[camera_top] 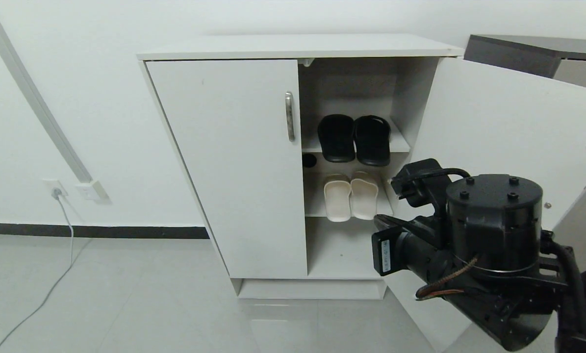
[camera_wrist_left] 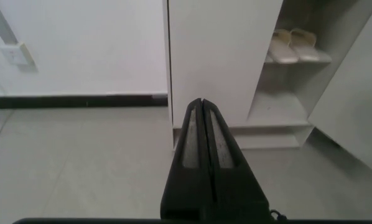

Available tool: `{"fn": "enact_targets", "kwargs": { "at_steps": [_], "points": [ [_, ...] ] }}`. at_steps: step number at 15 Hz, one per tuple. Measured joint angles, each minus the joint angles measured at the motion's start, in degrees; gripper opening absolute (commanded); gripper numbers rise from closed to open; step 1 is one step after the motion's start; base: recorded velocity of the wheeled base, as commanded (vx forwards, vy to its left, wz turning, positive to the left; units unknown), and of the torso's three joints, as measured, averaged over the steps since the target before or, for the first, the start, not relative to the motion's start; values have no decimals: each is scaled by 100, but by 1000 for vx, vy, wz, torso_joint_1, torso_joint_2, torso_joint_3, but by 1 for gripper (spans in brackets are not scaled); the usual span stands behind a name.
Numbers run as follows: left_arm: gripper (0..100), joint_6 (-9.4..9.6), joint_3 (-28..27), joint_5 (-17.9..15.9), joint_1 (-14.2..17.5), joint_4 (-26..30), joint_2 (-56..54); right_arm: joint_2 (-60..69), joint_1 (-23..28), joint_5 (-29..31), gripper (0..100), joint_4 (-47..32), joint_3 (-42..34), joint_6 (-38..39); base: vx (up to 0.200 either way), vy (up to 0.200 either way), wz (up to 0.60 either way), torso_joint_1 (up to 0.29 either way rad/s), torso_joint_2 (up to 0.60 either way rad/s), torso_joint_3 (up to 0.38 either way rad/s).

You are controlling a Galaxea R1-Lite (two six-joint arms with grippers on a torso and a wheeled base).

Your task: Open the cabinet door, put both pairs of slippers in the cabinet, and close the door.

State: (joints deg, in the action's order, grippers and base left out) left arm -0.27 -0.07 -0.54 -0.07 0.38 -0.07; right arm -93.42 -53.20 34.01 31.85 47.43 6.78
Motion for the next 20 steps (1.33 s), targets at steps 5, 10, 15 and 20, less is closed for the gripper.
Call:
{"fn": "enact_targets", "kwargs": {
  "at_steps": [5, 10, 15, 20],
  "points": [
    [0, -6, -2, 0, -2, -11, 0, 0, -2, 0, 0, 17, -6, 0, 0, 0, 0, 85, -516, -358],
    [0, -6, -2, 0, 0, -13, 0, 0, -5, 1, 0, 20, -11, 0, 0, 0, 0, 133, -464, -329],
    [0, 5, -2, -6, -2, -13, 0, 1, 0, 1, 0, 20, -9, 0, 0, 0, 0, 173, -483, -316],
    [0, 9, -2, -6, -2, -13, 0, 17, 4, 1, 0, 28, -11, -68, 0, 0, 0, 201, -515, -314]
  ]
}}
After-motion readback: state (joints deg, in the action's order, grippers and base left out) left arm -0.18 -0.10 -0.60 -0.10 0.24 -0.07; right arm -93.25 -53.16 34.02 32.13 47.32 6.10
